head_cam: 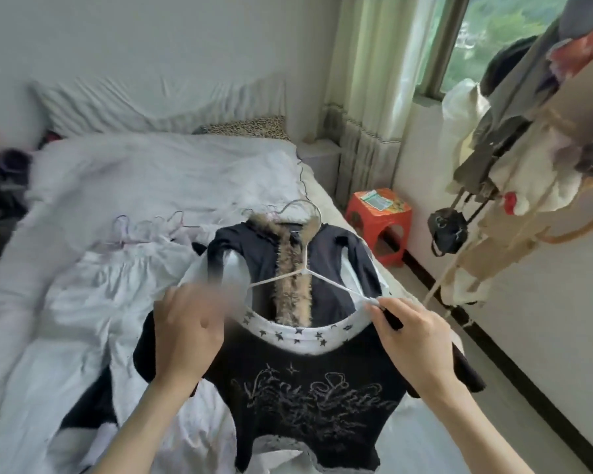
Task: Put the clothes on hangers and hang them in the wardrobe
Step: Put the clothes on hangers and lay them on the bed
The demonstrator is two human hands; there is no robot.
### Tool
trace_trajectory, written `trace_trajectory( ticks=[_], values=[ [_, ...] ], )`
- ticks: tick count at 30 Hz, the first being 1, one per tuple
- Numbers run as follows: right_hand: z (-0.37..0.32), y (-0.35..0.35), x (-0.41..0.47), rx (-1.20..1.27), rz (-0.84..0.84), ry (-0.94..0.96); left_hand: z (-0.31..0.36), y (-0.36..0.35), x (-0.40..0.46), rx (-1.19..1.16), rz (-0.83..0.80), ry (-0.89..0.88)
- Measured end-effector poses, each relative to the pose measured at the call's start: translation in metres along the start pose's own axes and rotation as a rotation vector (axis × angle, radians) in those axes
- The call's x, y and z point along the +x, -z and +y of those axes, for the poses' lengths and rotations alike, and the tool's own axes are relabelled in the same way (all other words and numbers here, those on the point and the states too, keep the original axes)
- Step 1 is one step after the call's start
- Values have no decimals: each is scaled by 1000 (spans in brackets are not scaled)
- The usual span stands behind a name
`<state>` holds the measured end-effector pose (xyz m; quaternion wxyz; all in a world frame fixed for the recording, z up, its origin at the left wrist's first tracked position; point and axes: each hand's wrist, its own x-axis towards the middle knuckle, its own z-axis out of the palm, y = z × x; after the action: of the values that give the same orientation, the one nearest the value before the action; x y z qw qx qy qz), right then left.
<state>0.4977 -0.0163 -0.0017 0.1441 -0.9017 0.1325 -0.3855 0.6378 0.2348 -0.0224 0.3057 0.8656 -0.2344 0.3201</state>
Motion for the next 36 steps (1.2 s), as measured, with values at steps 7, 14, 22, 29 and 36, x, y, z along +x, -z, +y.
trace_trajectory(
  ticks=[7,14,22,29,36],
  values=[
    [-43,-77,56,262,-188,138,-53,39,3,245,192,131],
    [-100,-141,103,426,-330,226,-97,70,14,425,327,217],
    [-167,-229,150,518,-460,112,-194,75,74,527,372,183],
    [-233,-397,163,325,-668,110,-361,30,105,446,93,342],
    [-275,-551,215,217,-789,5,-510,-41,164,403,-95,453]
  ],
)
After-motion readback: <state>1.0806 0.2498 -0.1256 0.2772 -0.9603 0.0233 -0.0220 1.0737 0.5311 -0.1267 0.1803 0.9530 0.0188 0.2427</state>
